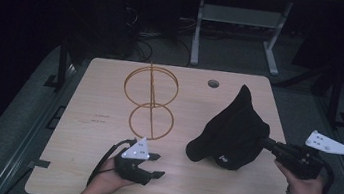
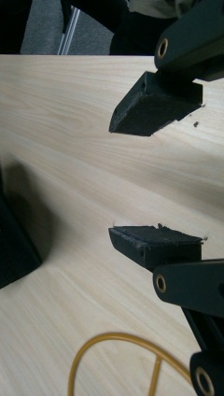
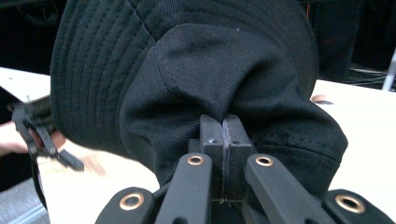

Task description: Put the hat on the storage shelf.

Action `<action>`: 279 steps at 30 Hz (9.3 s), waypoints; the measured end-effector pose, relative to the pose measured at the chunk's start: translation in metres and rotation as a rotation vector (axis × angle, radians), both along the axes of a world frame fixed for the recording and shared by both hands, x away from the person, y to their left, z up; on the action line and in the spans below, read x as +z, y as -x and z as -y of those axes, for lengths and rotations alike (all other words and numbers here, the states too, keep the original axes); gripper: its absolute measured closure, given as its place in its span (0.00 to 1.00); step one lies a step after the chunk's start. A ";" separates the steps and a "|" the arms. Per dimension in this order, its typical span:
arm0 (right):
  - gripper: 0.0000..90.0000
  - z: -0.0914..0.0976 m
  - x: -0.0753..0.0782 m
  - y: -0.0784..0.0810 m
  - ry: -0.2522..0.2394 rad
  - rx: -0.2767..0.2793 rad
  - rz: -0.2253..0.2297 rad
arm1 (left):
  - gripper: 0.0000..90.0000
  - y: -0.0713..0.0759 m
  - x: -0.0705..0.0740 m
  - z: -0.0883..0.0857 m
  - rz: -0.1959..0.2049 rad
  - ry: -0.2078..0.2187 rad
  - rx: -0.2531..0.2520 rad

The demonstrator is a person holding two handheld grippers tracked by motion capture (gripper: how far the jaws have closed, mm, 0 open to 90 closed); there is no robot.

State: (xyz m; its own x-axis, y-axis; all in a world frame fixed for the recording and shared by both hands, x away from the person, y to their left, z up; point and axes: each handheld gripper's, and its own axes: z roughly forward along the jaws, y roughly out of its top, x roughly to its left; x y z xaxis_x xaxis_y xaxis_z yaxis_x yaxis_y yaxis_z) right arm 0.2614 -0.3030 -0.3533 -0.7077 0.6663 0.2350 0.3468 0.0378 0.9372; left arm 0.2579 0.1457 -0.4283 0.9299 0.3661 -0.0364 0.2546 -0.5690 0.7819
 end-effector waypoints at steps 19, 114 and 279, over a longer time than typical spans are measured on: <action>1.00 -0.028 0.041 -0.025 -0.025 0.040 0.030 | 0.47 0.002 -0.011 -0.010 -0.012 0.013 0.016; 0.99 -0.305 0.154 -0.168 0.328 0.203 0.010 | 0.46 -0.003 -0.020 -0.006 -0.012 -0.009 -0.045; 0.26 -0.075 -0.006 -0.104 0.150 0.104 -0.283 | 0.35 0.003 -0.026 -0.013 -0.022 0.010 -0.005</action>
